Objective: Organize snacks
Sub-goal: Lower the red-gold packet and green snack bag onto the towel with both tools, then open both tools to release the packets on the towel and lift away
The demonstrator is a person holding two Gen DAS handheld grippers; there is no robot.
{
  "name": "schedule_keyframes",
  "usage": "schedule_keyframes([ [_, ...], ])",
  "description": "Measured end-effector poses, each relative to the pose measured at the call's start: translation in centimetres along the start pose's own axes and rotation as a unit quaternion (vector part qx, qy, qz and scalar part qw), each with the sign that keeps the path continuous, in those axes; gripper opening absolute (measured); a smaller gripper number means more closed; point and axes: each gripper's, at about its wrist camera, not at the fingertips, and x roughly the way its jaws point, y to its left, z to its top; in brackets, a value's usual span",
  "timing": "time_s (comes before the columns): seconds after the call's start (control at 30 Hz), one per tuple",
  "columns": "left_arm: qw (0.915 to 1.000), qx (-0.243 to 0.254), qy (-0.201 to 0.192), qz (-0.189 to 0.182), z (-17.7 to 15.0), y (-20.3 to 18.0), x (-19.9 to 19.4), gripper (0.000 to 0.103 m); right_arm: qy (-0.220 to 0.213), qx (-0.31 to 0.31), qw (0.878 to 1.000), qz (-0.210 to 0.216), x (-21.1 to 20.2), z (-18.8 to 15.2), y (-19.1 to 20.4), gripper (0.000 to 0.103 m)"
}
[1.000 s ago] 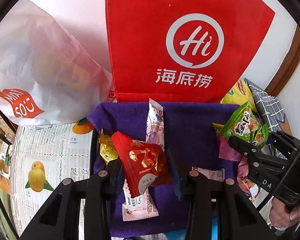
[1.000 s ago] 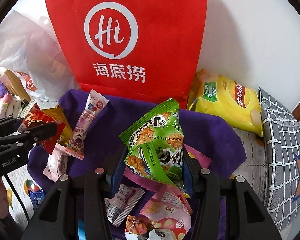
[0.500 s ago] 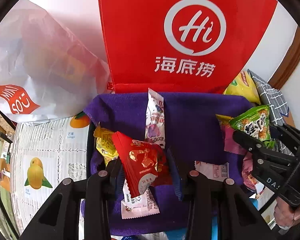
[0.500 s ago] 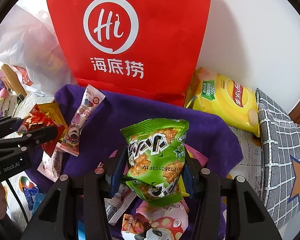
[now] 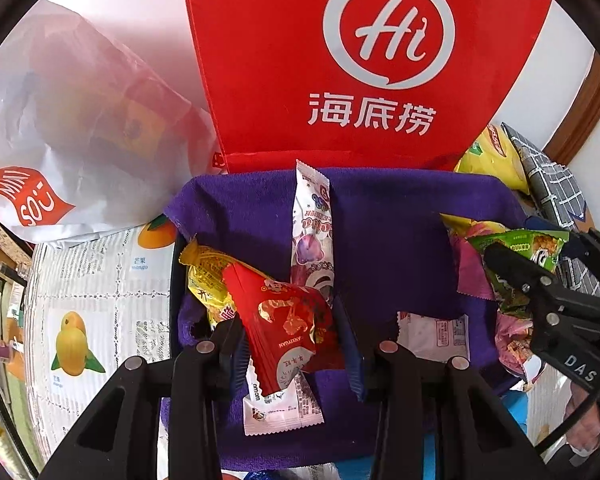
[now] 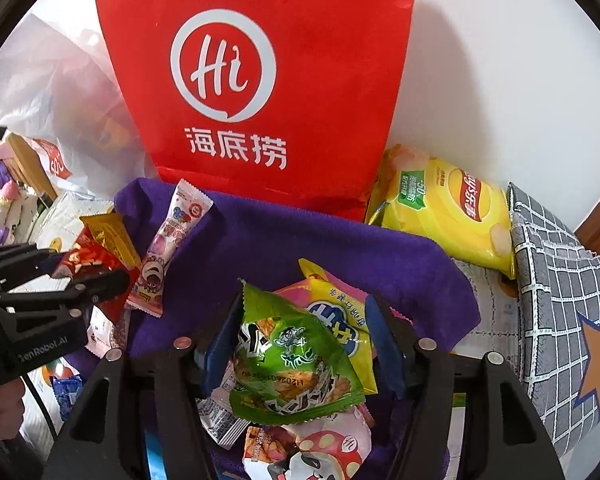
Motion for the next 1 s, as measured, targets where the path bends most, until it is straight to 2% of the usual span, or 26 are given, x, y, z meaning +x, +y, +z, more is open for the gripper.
schedule_keyframes([
  [0.8, 0.9981, 0.043, 0.042, 0.002, -1.2, -3.2, 2.4, 0.039, -0.037, 0.018, 0.999, 0.008, -2.9, 0.4, -1.5, 0.066],
  [1.0, 0.9963, 0.068, 0.051, 0.010, -1.5, -4.6, 2.9, 0.057, -0.047, 0.024, 0.999, 0.004, -3.8, 0.6, -2.1, 0.066],
])
